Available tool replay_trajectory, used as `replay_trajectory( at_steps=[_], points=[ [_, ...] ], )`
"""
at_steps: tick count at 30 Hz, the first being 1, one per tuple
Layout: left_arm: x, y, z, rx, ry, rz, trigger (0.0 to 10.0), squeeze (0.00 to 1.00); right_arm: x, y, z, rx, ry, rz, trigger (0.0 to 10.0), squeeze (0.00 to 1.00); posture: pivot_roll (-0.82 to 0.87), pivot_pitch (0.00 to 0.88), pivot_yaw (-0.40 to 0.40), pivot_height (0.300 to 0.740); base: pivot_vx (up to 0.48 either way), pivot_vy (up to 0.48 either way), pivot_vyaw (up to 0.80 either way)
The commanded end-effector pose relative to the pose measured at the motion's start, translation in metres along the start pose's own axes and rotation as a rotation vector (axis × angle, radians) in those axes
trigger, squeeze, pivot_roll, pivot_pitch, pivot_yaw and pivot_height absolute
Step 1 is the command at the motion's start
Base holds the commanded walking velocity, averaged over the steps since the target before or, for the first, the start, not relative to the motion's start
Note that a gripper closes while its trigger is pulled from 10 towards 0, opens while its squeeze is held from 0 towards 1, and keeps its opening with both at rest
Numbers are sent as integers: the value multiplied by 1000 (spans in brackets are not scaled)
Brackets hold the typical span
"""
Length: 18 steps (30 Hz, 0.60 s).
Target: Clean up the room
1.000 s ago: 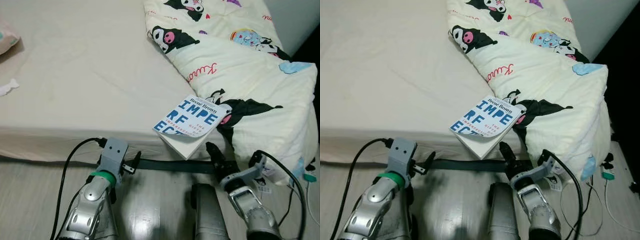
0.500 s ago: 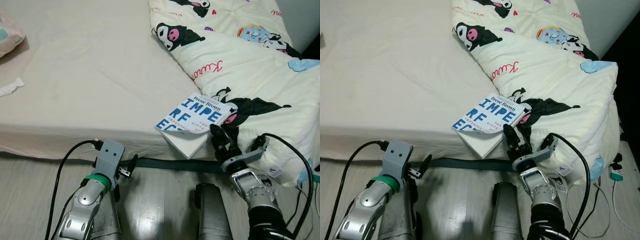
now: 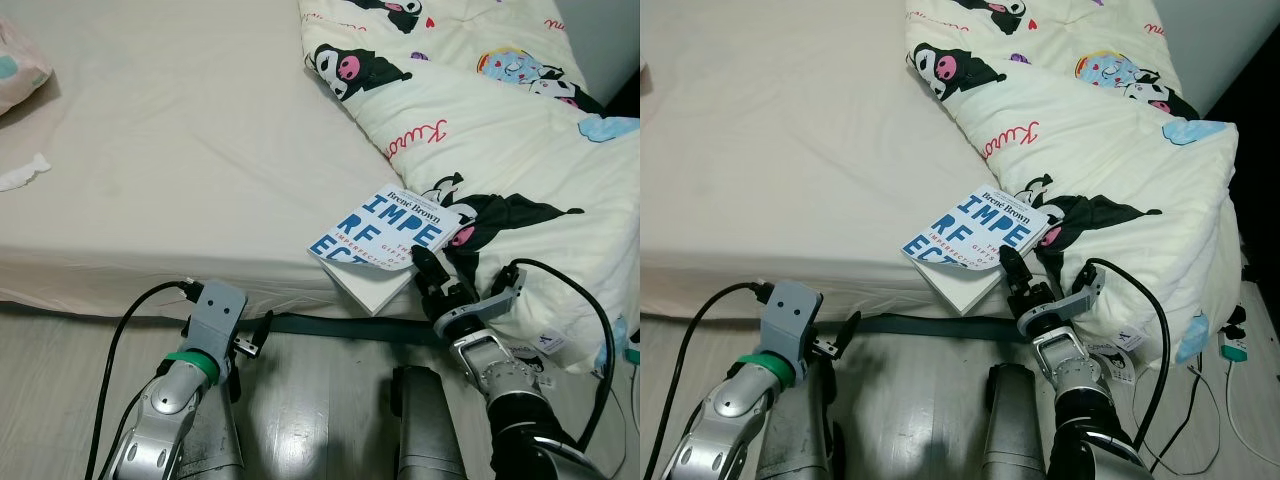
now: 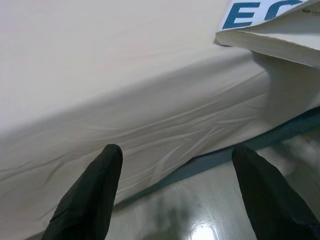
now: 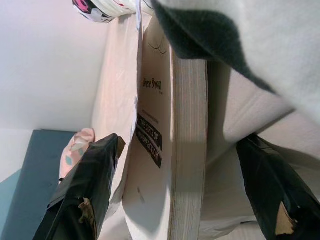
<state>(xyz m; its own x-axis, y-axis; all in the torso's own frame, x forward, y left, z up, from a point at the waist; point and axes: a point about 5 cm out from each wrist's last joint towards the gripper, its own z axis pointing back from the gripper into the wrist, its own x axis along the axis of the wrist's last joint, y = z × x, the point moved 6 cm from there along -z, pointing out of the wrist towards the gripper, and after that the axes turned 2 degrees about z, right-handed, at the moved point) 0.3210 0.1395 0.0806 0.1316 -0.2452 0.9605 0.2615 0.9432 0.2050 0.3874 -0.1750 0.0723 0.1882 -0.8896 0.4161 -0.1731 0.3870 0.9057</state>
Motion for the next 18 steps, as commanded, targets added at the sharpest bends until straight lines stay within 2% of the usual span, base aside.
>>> replay_trajectory(
  at_steps=[1, 3, 5, 7, 13, 18],
  points=[
    [-10, -3, 4, -9, 38, -3, 10000, 0, -3, 8, -4, 45, 13, -23, 10000, 0, 175, 243, 65, 524, 0, 0, 0],
    [-10, -5, 4, -12, 38, -2, 10000, 0, -7, 13, -7, 74, 39, -22, 10000, 0, 178, 244, 64, 524, 0, 0, 0],
    [-9, -6, 4, -12, 37, 0, 10000, 0, -17, 27, -16, 136, 102, -24, 10000, 0, 185, 247, 60, 524, 0, 0, 0],
    [-9, -6, 4, -11, 38, 1, 10000, 0, -20, 31, -18, 154, 119, -23, 10000, 0, 186, 247, 59, 524, 0, 0, 0],
    [-9, -4, 6, -2, 42, 3, 10000, 0, -23, 41, -25, 191, 134, -24, 10000, 0, 186, 253, 51, 524, 0, 0, 0],
    [-10, -6, 7, 0, 46, 7, 10000, 0, -27, 42, -26, 186, 154, -18, 10000, 0, 181, 252, 51, 524, 0, 0, 0]
  ],
)
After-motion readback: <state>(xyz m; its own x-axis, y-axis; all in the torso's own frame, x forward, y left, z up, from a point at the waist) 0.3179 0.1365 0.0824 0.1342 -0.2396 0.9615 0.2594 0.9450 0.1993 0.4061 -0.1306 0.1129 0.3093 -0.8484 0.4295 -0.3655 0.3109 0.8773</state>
